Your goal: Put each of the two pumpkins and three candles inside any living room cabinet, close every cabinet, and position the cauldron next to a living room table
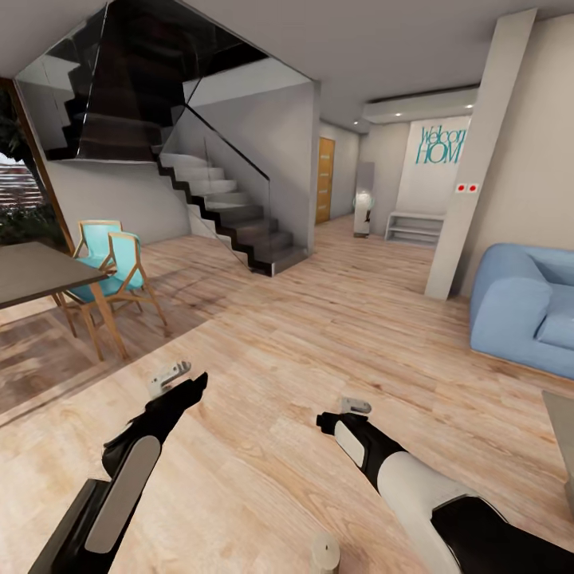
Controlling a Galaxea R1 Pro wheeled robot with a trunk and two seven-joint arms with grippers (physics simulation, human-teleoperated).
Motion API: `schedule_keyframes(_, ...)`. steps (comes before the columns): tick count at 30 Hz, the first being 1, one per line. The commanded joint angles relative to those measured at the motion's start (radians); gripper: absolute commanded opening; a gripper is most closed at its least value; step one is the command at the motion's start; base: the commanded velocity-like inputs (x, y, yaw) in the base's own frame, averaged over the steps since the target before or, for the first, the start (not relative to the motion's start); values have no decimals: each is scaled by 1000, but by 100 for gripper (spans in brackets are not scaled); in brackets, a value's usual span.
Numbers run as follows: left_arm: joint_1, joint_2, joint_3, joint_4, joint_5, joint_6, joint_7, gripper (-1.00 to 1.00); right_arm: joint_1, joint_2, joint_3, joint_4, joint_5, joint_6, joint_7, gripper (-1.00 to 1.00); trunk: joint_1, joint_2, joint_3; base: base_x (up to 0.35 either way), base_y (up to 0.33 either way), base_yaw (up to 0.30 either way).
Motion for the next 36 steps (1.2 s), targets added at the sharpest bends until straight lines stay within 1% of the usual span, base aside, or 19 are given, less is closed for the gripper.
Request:
schedule_keyframes(1, 12, 2, -14, -1, 0, -66, 11, 100, 0, -1, 9, -2, -7, 5, -7, 100, 4, -8, -4, 0, 0, 0)
schedule_keyframes(2, 18, 2, -23, -1, -8, -105, 13, 100, 0, -1, 9, -2, -6, 5, -7, 100, 8, -15, -7, 0, 0, 0)
schedule_keyframes(3, 31, 4, -44, -1, -34, -185, 18, 100, 0, -1, 9, 0, -5, 5, -8, 100, 11, -22, -10, 0, 0, 0)
schedule_keyframes(5, 44, 6, -64, -2, -72, -260, 25, 100, 0, -1, 9, 6, -5, 5, -8, 100, 19, -36, -17, 0, 0, 0)
schedule_keyframes(6, 55, 7, -80, -2, -116, -318, 37, 100, 0, -1, 10, 15, -4, 8, -8, 100, 23, -43, -20, 0, 0, 0)
schedule_keyframes(7, 60, 7, -86, -2, -137, -339, 44, 100, 0, -1, 11, 19, -4, 9, -9, 100, 27, -50, -23, 0, 0, 0)
schedule_keyframes(8, 68, 7, -96, -2, -172, -368, 57, 100, 0, 0, 12, 27, -5, 12, -9, 100, 31, -57, -26, 0, 0, 0)
schedule_keyframes(10, 75, 7, -116, -2, -202, -387, 70, 100, 0, 0, 13, 35, -4, 19, -12, 100, 38, -71, -32, 0, 0, 0)
schedule_keyframes(11, 76, 7, -123, -2, -208, -385, 72, 100, 0, 0, 13, 36, -4, 23, -13, 100, 42, -78, -36, 0, 0, 0)
schedule_keyframes(12, 78, 8, -133, -2, -216, -366, 76, 100, 0, 0, 14, 39, -4, 35, -14, 100, 46, -85, -39, 0, 0, 0)
schedule_keyframes(14, 80, 8, -139, -2, -220, -331, 77, 100, 0, 0, 14, 40, -4, 54, -15, 100, 54, -99, -45, 0, 0, 0)
schedule_keyframes(15, 81, 8, -141, -2, -217, -287, 78, 100, 0, 0, 14, 40, -3, 77, -16, 100, 57, -106, -48, 0, 0, 0)
schedule_keyframes(16, 81, 8, -141, -2, -209, -264, 78, 100, 0, 0, 14, 40, -3, 89, -16, 100, 61, -113, -51, 0, 0, 0)
schedule_keyframes(17, 82, 7, -123, -2, -135, -183, 74, 100, 0, 0, 15, 39, -3, 142, -15, 100, 65, -120, -54, 0, 0, 0)
schedule_keyframes(18, 82, 7, -119, -2, -105, -167, 68, 100, 0, 0, 15, 39, -2, 153, -15, 100, 69, -127, -57, 0, 0, 0)
schedule_keyframes(20, 83, 6, -113, -2, -73, -148, 49, 100, 0, 0, 17, 37, -1, 166, -13, 100, 77, -141, -64, 0, 0, 0)
schedule_keyframes(21, 83, 5, -110, -3, -58, -124, 25, 100, 0, -1, 34, 35, 11, 172, -10, 100, 80, -148, -67, 0, 0, 0)
schedule_keyframes(26, 83, 6, -107, -3, -48, -88, 4, 100, 0, -2, 54, 33, 23, 170, -8, 100, 100, -183, -83, 0, 0, 0)
schedule_keyframes(36, 83, 6, -103, -3, -45, -84, 3, 100, 0, -2, 56, 32, 24, 165, -11, 100, 138, -253, -114, 0, 0, 0)
